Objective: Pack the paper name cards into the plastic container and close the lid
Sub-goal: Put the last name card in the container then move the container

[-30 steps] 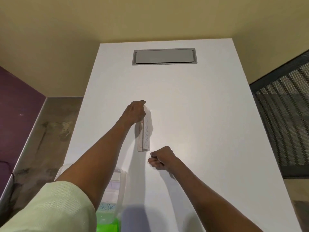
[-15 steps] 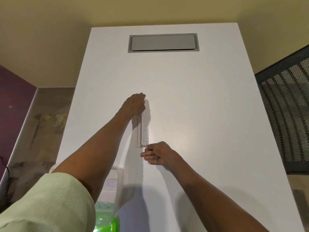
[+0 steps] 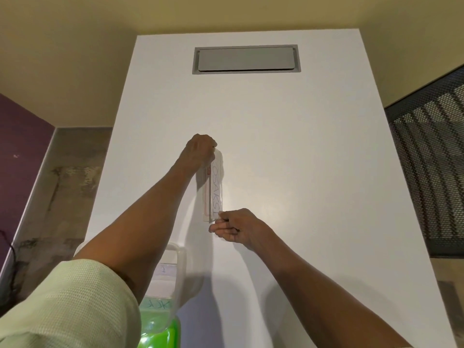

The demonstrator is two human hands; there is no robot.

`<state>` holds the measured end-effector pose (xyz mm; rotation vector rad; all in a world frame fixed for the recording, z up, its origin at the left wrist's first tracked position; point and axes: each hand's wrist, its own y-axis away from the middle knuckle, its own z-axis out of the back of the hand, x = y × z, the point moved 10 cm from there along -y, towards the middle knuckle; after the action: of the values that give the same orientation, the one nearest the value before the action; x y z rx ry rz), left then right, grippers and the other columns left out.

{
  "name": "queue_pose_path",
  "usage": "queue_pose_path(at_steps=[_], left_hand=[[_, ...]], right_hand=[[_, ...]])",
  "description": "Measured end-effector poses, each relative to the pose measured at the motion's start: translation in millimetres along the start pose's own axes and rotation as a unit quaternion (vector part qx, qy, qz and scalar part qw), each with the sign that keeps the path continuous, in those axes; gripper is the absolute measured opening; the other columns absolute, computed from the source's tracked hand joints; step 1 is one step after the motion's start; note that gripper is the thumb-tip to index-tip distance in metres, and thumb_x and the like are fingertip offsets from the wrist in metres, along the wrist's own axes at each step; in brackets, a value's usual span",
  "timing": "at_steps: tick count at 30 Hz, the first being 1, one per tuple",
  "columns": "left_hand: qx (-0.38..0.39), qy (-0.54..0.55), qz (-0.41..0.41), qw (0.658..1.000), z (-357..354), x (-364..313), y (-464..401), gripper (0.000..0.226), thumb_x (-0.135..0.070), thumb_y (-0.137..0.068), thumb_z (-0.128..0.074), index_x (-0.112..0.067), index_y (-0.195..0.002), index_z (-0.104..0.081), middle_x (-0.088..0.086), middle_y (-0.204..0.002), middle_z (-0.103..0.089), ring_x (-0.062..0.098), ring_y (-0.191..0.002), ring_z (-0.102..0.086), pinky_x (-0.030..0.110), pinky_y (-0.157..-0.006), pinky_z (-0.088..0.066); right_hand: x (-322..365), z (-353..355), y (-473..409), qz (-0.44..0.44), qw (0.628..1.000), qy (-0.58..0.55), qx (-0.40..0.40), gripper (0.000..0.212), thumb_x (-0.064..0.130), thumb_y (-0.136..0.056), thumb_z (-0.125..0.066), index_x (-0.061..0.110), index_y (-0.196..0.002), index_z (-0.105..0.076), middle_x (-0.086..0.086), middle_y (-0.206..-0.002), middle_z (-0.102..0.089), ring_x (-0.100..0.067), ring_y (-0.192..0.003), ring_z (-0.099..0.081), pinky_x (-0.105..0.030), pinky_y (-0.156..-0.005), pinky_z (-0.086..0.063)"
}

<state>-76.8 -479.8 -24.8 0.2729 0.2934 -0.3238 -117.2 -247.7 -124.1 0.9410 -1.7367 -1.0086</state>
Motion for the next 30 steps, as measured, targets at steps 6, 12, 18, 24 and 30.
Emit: queue_pose_path(at_steps=[6, 12, 18, 24, 30], left_hand=[[-0.02, -0.01, -0.013, 1.0, 18.0, -3.8, 6.6, 0.027, -0.001, -0.092, -0.049, 0.001, -0.111, -0.068, 0.016, -0.122, -0.066, 0.036, -0.116, -0.056, 0.036, -0.097, -0.044], [-0.024, 0.012, 0.001, 1.0, 34.6, -1.5, 13.8, 0.027, -0.005, -0.092, -0.053, -0.005, -0.114, -0.069, 0.011, -0.124, -0.066, 0.031, -0.12, -0.055, 0.034, -0.104, -0.042], [-0.039, 0.042, 0.033, 0.998, 62.7, -8.3, 29.3, 0.014, -0.004, -0.088, -0.051, 0.006, -0.082, -0.059, 0.005, -0.081, -0.051, 0.023, -0.082, -0.044, 0.032, -0.08, -0.047], [-0.08, 0.098, 0.056, 0.99, 86.6, -14.3, 52.5, 0.023, -0.006, -0.087, -0.056, -0.011, -0.101, -0.075, 0.012, -0.099, -0.072, 0.032, -0.092, -0.064, 0.038, -0.088, -0.055], [-0.097, 0.139, 0.066, 0.983, 96.3, -15.5, 79.5, 0.02, -0.005, -0.086, -0.057, -0.007, -0.091, -0.076, 0.005, -0.091, -0.073, 0.024, -0.082, -0.064, 0.031, -0.075, -0.055]], right_hand=[[-5.0, -0.9, 1.0, -0.003, 0.999, -0.039, 0.001, 0.013, 0.011, -0.095, -0.054, 0.004, -0.097, -0.065, -0.017, -0.079, -0.075, -0.018, -0.069, -0.066, -0.022, -0.066, -0.052], [-3.7, 1.8, 11.5, 0.008, 0.999, -0.041, -0.018, 0.01, 0.007, -0.095, -0.054, 0.006, -0.091, -0.064, -0.012, -0.066, -0.069, -0.011, -0.04, -0.054, -0.017, -0.041, -0.041], [10.9, 24.0, 24.6, 0.048, 0.996, -0.02, -0.075, 0.011, 0.003, -0.091, -0.057, -0.001, -0.098, -0.065, -0.017, -0.08, -0.068, -0.014, -0.042, -0.043, -0.022, -0.044, -0.03], [26.9, 57.7, 57.8, 0.108, 0.983, 0.048, -0.143, 0.018, 0.01, -0.086, -0.058, 0.004, -0.072, -0.067, -0.006, -0.055, -0.06, -0.016, -0.041, -0.036, -0.02, -0.045, -0.024], [47.0, 90.6, 102.5, 0.185, 0.943, 0.134, -0.241, 0.026, 0.018, -0.079, -0.063, 0.008, -0.056, -0.067, 0.0, -0.044, -0.06, -0.018, -0.031, -0.044, -0.018, -0.04, -0.039]])
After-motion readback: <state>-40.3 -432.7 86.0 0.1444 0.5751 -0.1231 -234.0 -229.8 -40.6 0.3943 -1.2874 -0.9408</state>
